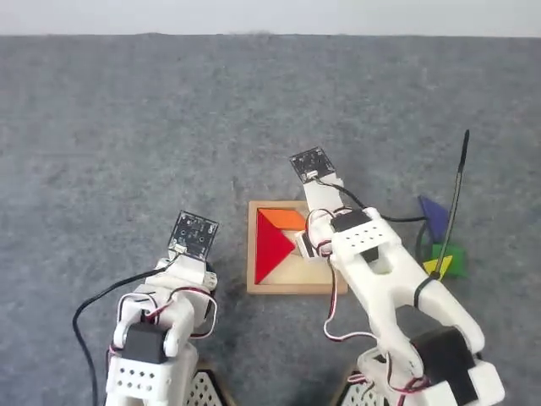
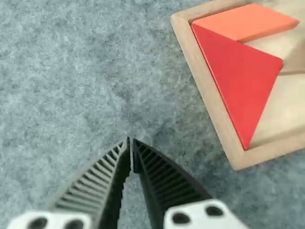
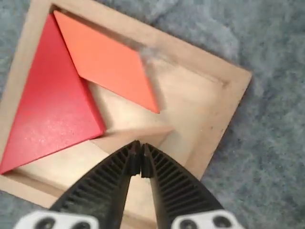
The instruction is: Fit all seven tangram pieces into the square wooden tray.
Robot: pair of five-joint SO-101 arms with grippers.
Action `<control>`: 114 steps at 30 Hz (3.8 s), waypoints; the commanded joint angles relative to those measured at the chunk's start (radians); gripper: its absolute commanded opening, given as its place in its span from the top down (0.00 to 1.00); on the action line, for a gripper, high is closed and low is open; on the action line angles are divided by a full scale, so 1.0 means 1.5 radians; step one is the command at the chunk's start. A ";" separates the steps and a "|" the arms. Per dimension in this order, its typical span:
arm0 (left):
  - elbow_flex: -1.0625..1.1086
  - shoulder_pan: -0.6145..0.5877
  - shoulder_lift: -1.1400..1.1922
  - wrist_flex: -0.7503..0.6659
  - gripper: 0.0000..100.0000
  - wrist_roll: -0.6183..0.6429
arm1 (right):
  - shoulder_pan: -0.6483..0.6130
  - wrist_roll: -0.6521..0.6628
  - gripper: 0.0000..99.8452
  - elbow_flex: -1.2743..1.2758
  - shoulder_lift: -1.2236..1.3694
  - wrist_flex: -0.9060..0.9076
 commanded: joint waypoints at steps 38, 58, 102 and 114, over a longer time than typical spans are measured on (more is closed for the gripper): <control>-0.008 -0.003 -0.014 0.003 0.99 0.003 | -0.072 -0.052 0.99 -0.165 0.123 0.011; -0.008 -0.003 -0.014 0.003 0.99 0.003 | -0.071 0.012 0.99 -0.066 -0.147 0.073; -0.008 -0.003 -0.014 0.003 0.99 0.003 | 0.433 0.039 0.79 -0.021 0.047 0.163; -0.008 -0.003 -0.014 0.003 0.99 0.003 | 0.434 0.043 0.79 -0.209 0.156 0.164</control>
